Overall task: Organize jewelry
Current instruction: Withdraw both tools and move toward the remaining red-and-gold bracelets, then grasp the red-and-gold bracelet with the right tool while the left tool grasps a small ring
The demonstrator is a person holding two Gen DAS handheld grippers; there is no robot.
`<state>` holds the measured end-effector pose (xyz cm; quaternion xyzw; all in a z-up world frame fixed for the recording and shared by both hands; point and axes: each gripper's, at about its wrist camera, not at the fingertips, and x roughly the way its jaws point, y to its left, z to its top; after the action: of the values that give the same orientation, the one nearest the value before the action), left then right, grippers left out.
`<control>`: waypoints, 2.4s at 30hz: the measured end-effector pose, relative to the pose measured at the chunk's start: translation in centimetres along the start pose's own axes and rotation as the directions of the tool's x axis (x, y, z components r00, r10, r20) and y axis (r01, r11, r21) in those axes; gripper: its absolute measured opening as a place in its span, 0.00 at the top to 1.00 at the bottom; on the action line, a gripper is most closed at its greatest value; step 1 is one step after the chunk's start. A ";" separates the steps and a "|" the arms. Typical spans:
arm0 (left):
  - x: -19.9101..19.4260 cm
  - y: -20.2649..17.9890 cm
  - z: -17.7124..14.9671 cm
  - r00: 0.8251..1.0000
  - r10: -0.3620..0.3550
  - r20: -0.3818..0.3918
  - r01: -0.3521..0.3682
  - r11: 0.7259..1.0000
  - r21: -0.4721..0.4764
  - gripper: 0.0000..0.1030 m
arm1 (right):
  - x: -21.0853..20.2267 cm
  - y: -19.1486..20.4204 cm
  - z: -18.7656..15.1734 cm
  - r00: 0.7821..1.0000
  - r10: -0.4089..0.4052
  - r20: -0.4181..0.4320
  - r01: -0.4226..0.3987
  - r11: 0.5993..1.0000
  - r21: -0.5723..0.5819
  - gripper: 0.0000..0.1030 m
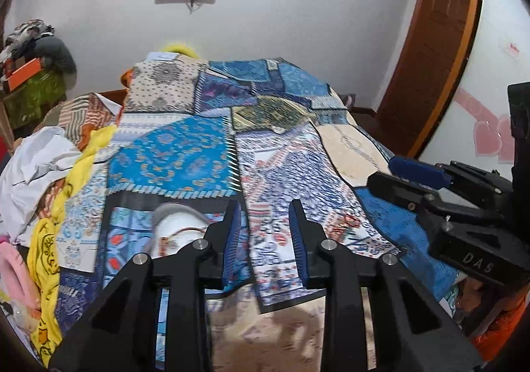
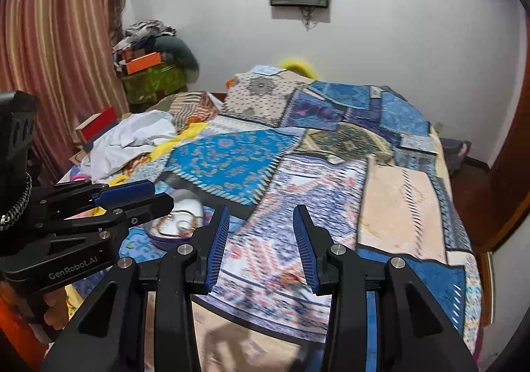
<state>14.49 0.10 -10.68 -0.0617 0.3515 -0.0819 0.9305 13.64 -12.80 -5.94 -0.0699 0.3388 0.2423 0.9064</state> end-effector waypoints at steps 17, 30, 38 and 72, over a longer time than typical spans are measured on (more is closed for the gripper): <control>6.8 -3.1 -3.1 0.983 -0.011 -0.184 0.018 0.999 0.039 0.72 | 1.1 -7.4 -5.6 0.989 -0.050 -0.136 0.070 0.986 0.149 0.64; 8.6 -3.0 -4.4 0.978 -0.039 -0.207 0.052 0.997 0.056 0.72 | 3.0 -6.9 -7.1 0.982 0.022 -0.186 0.005 0.990 0.144 0.64; 8.8 -2.6 -4.7 0.978 -0.064 -0.200 0.076 0.996 0.056 0.80 | 4.0 -5.8 -6.9 0.980 0.034 -0.196 -0.013 0.994 0.110 0.64; 8.2 -2.7 -5.0 0.979 -0.078 -0.186 0.090 0.994 0.056 0.93 | 5.6 -4.6 -6.6 0.980 0.059 -0.188 -0.044 0.996 0.080 0.95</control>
<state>16.92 -4.39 -19.26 -0.0389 0.4303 -0.1376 0.8913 15.68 -16.53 -14.81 -0.0498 0.4342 0.2450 0.8654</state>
